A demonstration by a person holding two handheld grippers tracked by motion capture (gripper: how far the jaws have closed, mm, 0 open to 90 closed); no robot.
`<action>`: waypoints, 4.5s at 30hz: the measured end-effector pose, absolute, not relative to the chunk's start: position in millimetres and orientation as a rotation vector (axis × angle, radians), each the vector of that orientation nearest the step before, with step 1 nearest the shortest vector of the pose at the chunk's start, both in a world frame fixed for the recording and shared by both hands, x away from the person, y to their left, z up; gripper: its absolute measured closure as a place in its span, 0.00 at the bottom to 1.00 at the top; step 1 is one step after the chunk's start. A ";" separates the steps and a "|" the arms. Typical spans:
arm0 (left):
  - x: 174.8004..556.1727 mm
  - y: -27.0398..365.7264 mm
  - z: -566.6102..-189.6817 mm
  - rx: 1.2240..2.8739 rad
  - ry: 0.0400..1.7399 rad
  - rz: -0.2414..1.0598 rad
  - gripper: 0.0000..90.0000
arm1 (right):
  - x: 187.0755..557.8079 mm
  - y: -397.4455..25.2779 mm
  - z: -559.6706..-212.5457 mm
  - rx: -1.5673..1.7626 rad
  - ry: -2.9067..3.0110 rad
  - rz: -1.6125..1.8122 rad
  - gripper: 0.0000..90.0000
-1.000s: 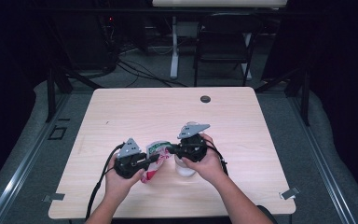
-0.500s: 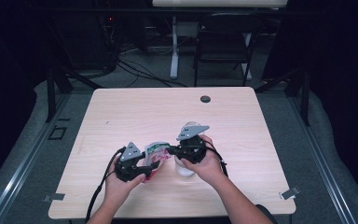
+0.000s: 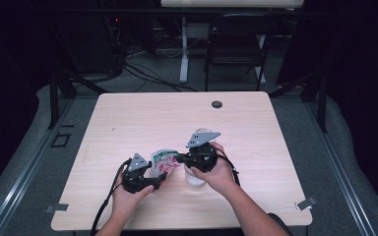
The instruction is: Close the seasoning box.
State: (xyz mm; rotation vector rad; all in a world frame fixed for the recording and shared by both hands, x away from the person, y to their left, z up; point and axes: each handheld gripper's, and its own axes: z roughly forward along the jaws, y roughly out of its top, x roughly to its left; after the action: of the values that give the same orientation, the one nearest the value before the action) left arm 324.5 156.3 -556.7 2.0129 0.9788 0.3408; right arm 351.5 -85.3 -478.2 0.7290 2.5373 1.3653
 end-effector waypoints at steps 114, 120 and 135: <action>331.0 146.7 -580.4 2.105 1.033 0.454 0.65 | 345.6 -86.3 -477.8 0.711 2.506 1.384 1.00; 329.5 147.7 -568.8 2.144 1.012 0.527 0.66 | 345.2 -89.8 -476.1 0.708 2.495 1.400 1.00; 323.0 153.5 -546.4 2.181 0.941 0.693 0.66 | 338.2 -94.4 -466.1 0.684 2.456 1.482 1.00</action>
State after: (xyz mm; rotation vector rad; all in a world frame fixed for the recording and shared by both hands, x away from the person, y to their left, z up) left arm 323.0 153.5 -546.4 2.1806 0.9410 0.6926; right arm 338.2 -94.4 -466.1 0.6838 2.4560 1.4816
